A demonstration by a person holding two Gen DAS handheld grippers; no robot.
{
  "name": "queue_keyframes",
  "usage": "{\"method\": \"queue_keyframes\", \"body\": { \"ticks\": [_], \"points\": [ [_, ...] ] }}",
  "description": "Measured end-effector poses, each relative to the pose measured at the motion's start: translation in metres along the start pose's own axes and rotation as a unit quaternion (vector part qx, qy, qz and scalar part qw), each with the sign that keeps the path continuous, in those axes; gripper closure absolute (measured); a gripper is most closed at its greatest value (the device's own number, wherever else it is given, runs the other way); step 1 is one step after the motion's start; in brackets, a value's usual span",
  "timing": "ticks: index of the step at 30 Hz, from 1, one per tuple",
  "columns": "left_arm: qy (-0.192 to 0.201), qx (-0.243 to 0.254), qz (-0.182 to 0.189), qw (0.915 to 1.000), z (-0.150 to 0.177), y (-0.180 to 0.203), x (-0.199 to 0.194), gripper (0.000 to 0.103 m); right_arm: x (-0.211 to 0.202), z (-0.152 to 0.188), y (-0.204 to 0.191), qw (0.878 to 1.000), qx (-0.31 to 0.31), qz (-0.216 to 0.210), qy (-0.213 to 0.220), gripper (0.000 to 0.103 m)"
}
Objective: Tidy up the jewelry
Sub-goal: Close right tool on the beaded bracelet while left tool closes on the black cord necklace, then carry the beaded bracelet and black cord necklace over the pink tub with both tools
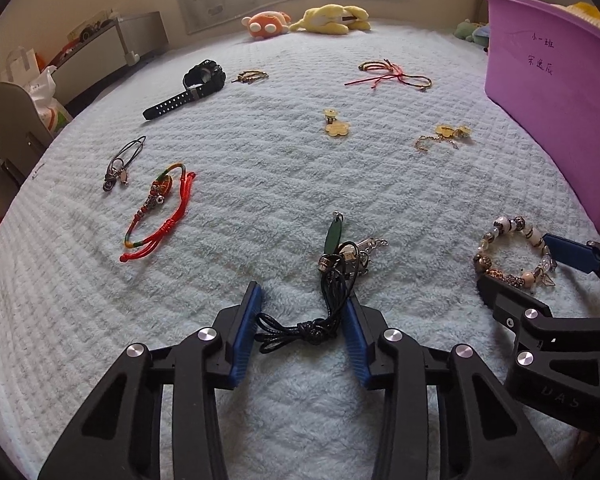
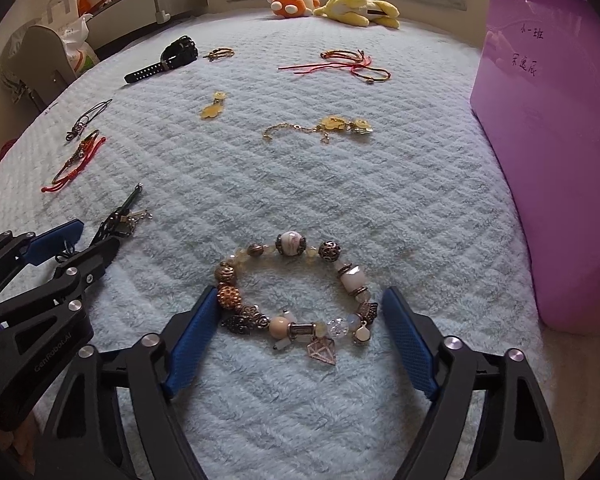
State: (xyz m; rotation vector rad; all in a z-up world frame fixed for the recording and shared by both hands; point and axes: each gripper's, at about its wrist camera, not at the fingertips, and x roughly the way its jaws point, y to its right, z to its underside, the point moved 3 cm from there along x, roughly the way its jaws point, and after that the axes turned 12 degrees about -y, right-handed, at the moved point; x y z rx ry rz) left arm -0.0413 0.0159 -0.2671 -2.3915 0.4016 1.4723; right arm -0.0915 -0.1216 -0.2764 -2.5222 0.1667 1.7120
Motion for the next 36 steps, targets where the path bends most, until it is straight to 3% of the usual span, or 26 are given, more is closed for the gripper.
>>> {"method": "queue_keyframes", "body": {
  "ticks": [6,8,12,23,36],
  "points": [
    [0.002,0.018,0.009,0.9998,-0.001,0.006,-0.003,0.083,-0.004,0.000,-0.004,1.000,0.003,-0.005,-0.002,0.049],
    [0.001,0.014,0.016,0.9998,-0.002,0.004,-0.003,0.086,-0.007,-0.001,-0.007,1.000,-0.008,-0.011,-0.004,0.068],
    [-0.004,0.003,0.030,0.9995,-0.004,0.000,-0.005,0.093,-0.010,-0.002,-0.007,1.000,-0.003,-0.020,-0.011,0.086],
    [-0.008,-0.006,0.060,0.9982,-0.006,-0.004,-0.016,0.096,-0.027,0.002,-0.003,0.999,0.018,-0.035,-0.002,0.086],
    [0.001,0.004,0.090,0.9959,-0.026,-0.005,-0.060,0.096,-0.070,-0.016,-0.008,0.998,0.037,-0.047,0.015,0.086]
  ]
}}
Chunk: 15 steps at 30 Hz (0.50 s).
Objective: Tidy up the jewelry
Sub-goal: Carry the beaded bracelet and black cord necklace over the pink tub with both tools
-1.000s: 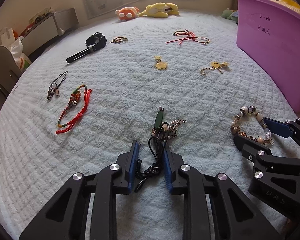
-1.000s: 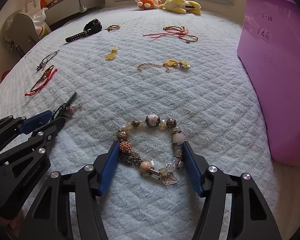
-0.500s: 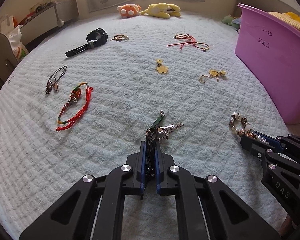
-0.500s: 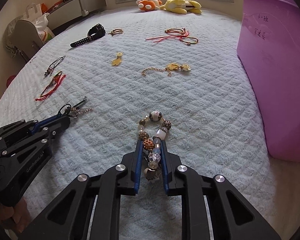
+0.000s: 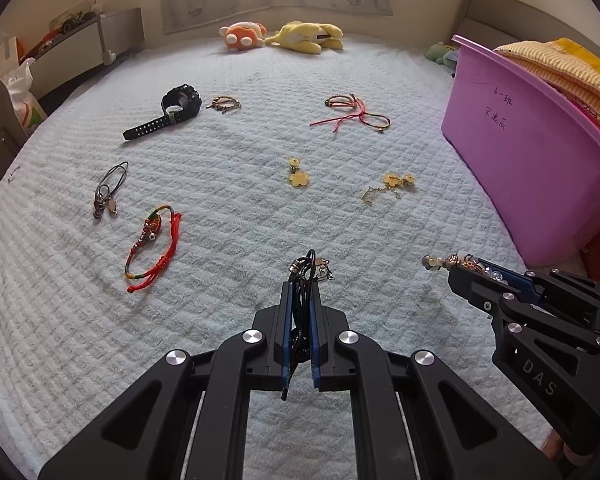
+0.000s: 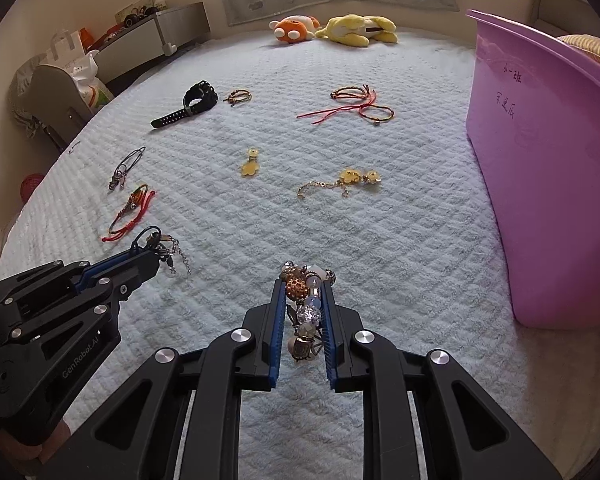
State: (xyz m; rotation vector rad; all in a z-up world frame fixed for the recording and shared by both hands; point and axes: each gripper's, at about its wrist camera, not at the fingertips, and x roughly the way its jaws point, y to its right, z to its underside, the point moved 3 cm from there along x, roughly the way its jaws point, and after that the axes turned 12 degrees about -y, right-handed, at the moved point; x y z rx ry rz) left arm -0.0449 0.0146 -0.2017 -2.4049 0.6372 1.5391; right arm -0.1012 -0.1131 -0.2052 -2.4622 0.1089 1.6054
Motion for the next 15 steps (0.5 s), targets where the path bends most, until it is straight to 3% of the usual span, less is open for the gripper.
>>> {"method": "queue_keyframes", "body": {
  "ticks": [15],
  "points": [
    [0.014,0.044,0.023,0.9987,-0.071,0.007,-0.102,0.096,-0.115,-0.057,-0.009,0.997,0.062,0.010,0.043,0.086]
  ]
}}
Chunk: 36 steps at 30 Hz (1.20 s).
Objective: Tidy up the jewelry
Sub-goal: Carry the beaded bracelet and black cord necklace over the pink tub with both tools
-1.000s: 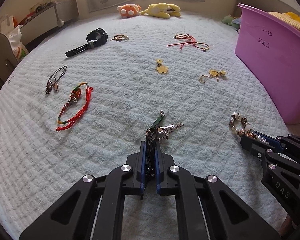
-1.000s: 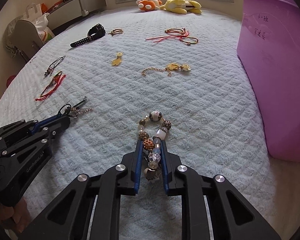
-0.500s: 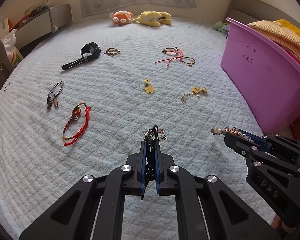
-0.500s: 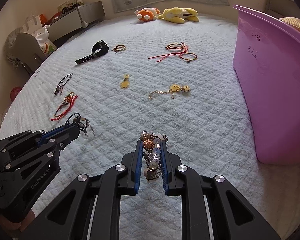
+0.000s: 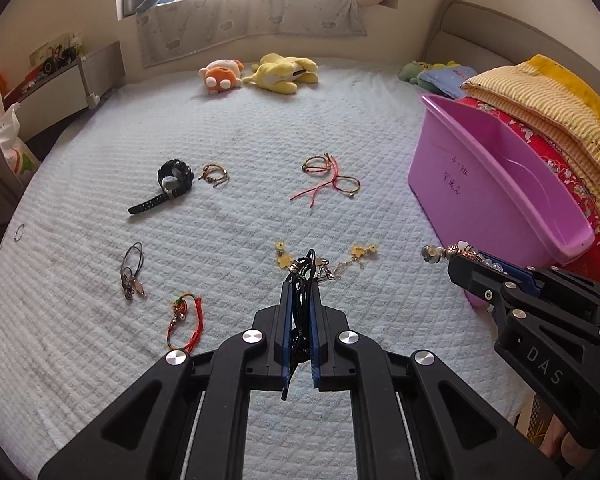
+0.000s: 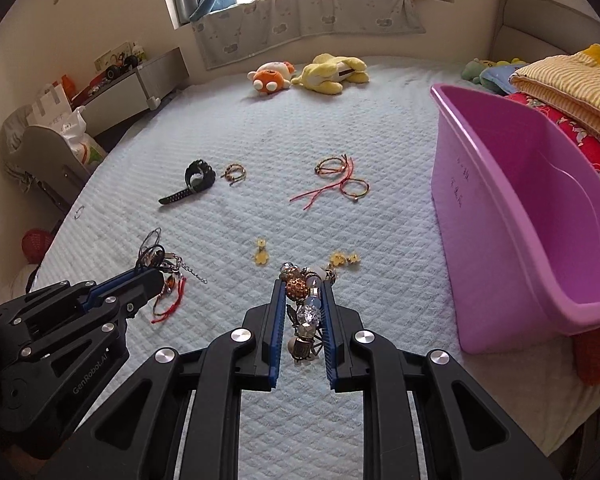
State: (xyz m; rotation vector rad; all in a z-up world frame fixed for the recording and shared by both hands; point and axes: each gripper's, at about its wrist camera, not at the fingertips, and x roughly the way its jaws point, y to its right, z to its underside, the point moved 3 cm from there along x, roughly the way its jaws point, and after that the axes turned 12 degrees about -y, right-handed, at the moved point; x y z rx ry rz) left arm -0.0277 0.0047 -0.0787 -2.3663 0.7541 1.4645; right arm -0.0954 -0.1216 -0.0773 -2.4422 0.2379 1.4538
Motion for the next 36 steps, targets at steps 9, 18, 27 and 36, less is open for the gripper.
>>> {"method": "queue_keyframes", "body": {
  "ticks": [9,18,27,36],
  "points": [
    [0.017,0.054,0.026,0.9981,-0.059,0.041,-0.060,0.096,-0.083,-0.035,0.039,0.997,0.065,0.027,0.032,0.086],
    [0.024,0.072,0.071,0.9946,-0.103,0.131,-0.071,0.096,-0.134,-0.055,0.126,0.992,0.096,0.060,0.047,0.086],
    [0.004,0.055,0.061,0.9966,-0.134,0.234,-0.043,0.096,-0.132,-0.084,0.229,0.996,0.072,0.044,0.023,0.086],
    [-0.055,0.006,0.033,0.9979,-0.140,0.283,0.021,0.095,-0.079,-0.096,0.293,0.998,0.035,0.005,-0.047,0.086]
  ]
}}
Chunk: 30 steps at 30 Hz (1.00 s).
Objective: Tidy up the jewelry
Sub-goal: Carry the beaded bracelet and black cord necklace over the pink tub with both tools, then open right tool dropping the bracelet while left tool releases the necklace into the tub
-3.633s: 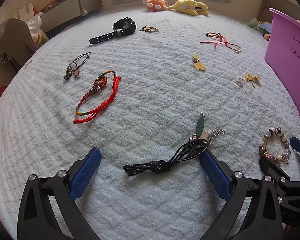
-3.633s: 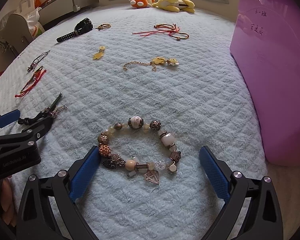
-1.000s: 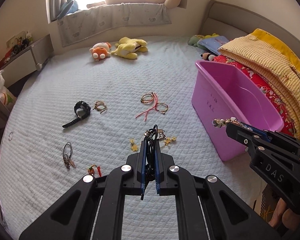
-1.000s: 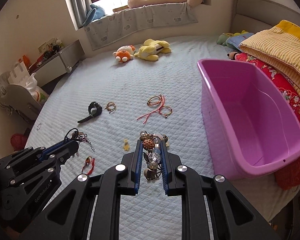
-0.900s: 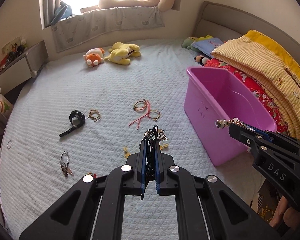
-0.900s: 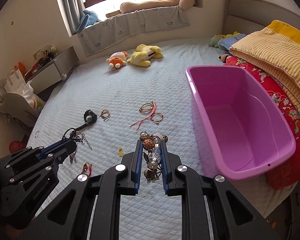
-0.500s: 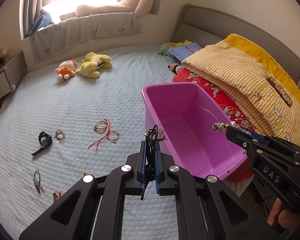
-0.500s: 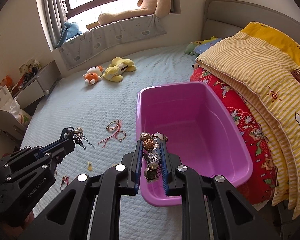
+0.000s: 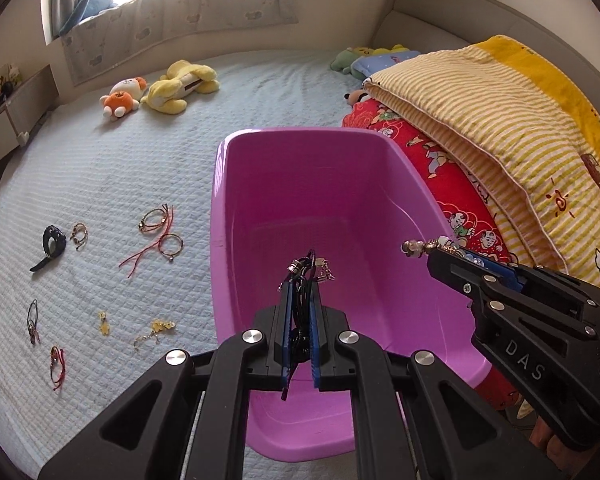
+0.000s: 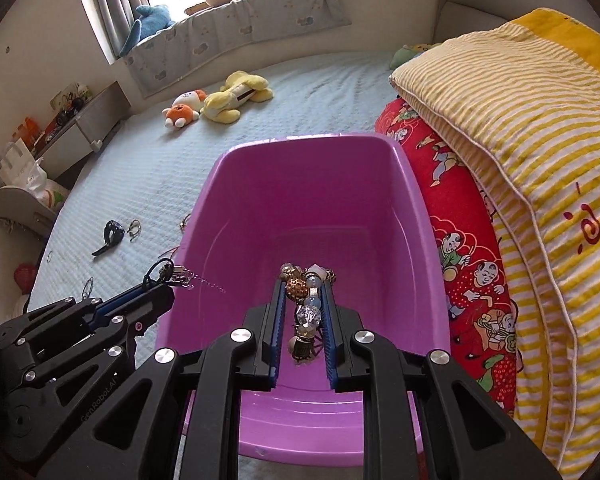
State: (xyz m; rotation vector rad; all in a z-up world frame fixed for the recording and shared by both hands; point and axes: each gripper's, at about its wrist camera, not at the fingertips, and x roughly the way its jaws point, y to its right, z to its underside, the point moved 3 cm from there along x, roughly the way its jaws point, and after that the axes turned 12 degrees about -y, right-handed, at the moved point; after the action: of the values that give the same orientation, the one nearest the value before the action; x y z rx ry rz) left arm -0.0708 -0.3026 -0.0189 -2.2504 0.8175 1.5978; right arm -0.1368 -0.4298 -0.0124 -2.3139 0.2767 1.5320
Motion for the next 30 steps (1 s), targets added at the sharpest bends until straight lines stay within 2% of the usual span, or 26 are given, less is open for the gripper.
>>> {"method": "queue_keyframes", "body": {
  "ticks": [8,19,21,22,23,24,26,27,30],
  "points": [
    [-0.043,-0.043,-0.026,0.9978,-0.010,0.011,0.042,0.095,0.051,-0.006,0.024,0.998,-0.018,-0.019,-0.064,0.086],
    [-0.084,-0.051,-0.051,0.9938,-0.008,0.016,0.078,0.093,0.091,-0.007,0.037,0.993,-0.029,-0.012,-0.113,0.086],
    [-0.088,-0.055,-0.056,0.9930,-0.007,0.016,0.079,0.086,0.093,-0.008,0.038,0.992,-0.029,-0.011,-0.119,0.084],
    [-0.087,-0.055,-0.060,0.9929,-0.006,0.015,0.079,0.082,0.093,-0.009,0.038,0.992,-0.029,-0.008,-0.119,0.076],
    [-0.086,-0.055,-0.066,0.9926,-0.005,0.016,0.079,0.072,0.092,-0.009,0.039,0.993,-0.030,-0.004,-0.118,0.067],
    [-0.086,-0.054,-0.069,0.9924,-0.004,0.015,0.078,0.057,0.092,-0.010,0.037,0.993,-0.031,-0.004,-0.115,0.065],
    [-0.081,-0.059,-0.079,0.9918,-0.002,0.012,0.076,0.044,0.090,-0.012,0.038,0.993,-0.031,0.002,-0.110,0.063],
    [-0.079,-0.063,-0.078,0.9918,-0.001,0.010,0.074,0.038,0.089,-0.012,0.039,0.994,-0.030,0.000,-0.110,0.063],
    [-0.078,-0.074,-0.079,0.9910,0.000,0.006,0.070,0.035,0.085,-0.012,0.042,0.994,-0.026,-0.001,-0.108,0.062]
  ]
}}
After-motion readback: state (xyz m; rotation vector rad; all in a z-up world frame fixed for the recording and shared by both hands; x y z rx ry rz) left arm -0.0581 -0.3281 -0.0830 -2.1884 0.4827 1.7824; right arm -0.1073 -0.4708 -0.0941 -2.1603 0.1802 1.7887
